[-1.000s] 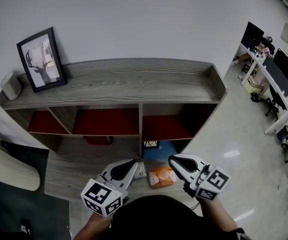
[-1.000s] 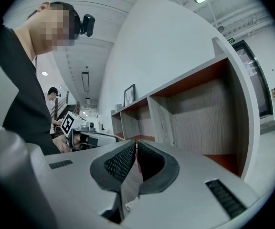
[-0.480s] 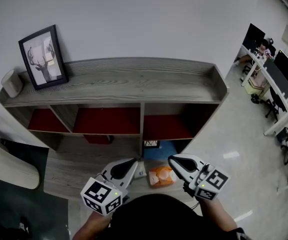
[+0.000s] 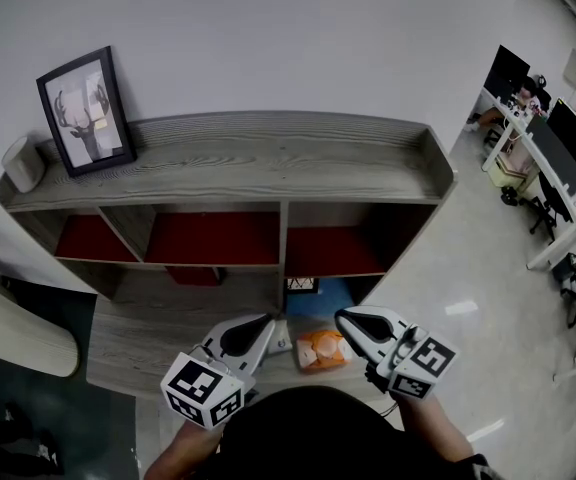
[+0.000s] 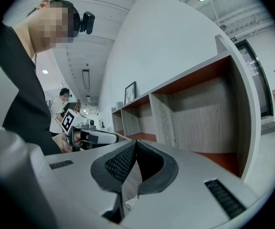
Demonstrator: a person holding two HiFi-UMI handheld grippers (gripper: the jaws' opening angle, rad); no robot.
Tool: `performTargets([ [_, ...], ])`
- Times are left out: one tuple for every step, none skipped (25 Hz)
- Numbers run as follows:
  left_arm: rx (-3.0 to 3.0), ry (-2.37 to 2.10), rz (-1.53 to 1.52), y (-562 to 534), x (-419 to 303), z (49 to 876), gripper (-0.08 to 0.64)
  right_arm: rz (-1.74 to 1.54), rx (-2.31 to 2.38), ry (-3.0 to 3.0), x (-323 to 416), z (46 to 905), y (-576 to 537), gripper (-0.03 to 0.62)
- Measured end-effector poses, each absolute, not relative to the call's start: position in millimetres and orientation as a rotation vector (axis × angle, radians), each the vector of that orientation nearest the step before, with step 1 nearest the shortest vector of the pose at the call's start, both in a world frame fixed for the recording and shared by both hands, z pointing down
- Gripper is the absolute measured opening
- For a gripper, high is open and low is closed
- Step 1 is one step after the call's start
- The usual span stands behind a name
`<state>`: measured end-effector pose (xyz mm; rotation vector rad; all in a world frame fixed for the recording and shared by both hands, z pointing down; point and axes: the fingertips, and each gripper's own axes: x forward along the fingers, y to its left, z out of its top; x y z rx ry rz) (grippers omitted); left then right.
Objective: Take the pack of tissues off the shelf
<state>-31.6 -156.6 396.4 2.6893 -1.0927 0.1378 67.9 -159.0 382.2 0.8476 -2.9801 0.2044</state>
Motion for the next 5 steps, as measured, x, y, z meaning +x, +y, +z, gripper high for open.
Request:
performTargets([
  [2.689,-1.093,0.139,-156.4,-31.7,396.6,0.015,0.206,0.848,-2.981,67.9,382.5,-158.6,0.017],
  [2.688,-1.093,0.139,-156.1,-31.7,397.0,0.015,0.208,0.849,-2.98,68.0,382.8,-158.2,0.017],
  [2.687,-1.093,0.14,-155.7,-31.7,397.2,0.015,0.21,0.85,-2.98,68.3,383.1,-157.8,0.017],
  [2.686,-1.092,0.141,-155.3,-31.6,397.4,0.015,0.213,0.851,-2.979,68.6,383.5,-157.5,0.017],
  [2.686,-1.092,0.141,-154.9,-31.5,397.6,0.015,0.215,0.852,-2.978,68.9,383.9,-157.3,0.017],
])
